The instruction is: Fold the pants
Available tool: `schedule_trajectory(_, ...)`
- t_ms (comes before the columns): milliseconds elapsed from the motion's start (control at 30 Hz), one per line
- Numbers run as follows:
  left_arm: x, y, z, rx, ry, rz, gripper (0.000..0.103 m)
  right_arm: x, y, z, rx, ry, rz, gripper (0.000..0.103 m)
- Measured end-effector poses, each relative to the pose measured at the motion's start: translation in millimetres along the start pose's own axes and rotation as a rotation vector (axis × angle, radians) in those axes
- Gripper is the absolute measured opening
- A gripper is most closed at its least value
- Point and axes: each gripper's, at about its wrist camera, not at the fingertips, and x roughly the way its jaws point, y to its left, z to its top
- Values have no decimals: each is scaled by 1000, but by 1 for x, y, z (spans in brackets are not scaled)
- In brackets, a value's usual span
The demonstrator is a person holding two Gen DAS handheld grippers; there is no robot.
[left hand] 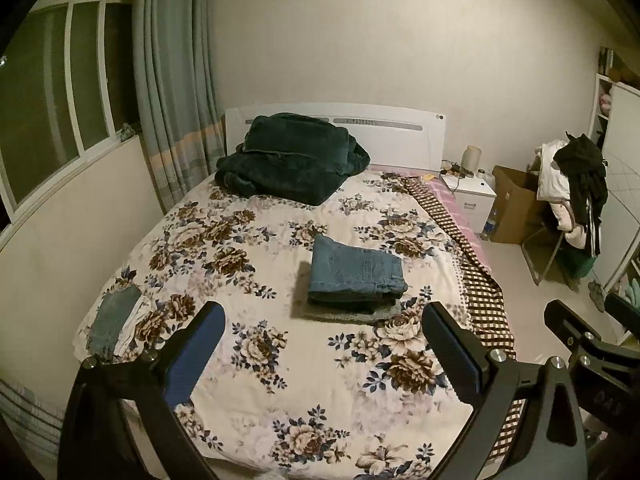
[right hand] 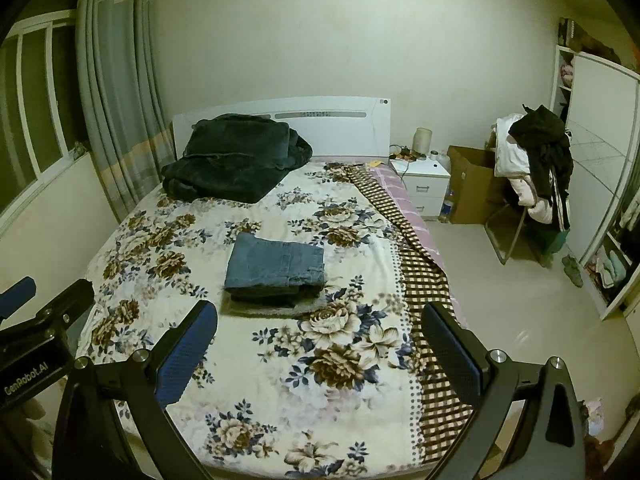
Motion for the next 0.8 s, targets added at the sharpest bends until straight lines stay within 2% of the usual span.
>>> schedule_trajectory(800,0,4,-7,-3,9,7,103,3,-3,1,-7,-5,8,103)
